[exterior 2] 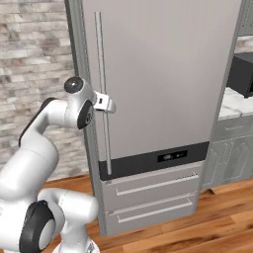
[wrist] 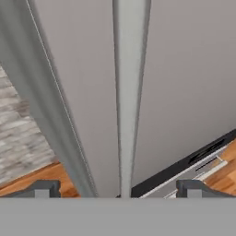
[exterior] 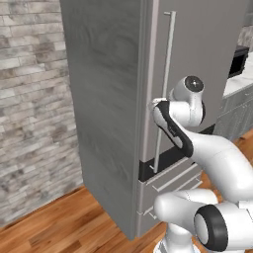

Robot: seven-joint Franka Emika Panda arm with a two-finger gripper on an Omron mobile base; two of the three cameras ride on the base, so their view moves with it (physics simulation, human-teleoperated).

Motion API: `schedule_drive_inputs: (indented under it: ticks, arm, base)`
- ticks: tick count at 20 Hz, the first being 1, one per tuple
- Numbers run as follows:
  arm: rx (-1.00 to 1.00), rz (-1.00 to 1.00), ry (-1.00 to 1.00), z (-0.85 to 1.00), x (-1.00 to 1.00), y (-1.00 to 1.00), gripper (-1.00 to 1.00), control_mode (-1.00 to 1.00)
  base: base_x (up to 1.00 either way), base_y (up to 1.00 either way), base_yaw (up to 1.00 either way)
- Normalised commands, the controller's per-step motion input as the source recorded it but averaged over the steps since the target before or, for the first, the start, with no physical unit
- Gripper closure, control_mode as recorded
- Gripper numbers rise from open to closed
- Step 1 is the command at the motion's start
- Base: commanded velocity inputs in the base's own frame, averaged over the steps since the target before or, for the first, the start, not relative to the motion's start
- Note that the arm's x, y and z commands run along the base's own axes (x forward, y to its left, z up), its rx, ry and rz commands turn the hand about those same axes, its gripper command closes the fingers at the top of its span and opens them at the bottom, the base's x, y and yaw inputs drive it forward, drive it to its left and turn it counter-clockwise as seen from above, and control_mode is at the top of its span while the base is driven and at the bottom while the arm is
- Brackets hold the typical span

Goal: Open the fridge, remove the tangerine, onion, and fish, and place them on any counter.

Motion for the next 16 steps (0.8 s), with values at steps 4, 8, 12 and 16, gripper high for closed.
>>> schedule_drive_inputs:
  ticks: [4, 8, 12, 16]
  arm:
    - [0.05, 0.00, -0.15, 0.00, 0.26, -0.30, -1.00, -1.00]
    - [0.10, 0.00, -0.10, 0.00, 0.28, 0.00, -1.00, -1.00]
    - [0.13, 0.00, -0.08, 0.00, 0.29, 0.00, -1.00, -1.00]
    - [0.11, 0.00, -0.01, 0.00, 0.55, 0.00, -1.00, -1.00]
  base:
    - [0.00, 0.00, 0.00]
    - [0.00, 0.00, 0.00]
    - [0.00, 0.00, 0.00]
    - [0.00, 0.00, 0.00]
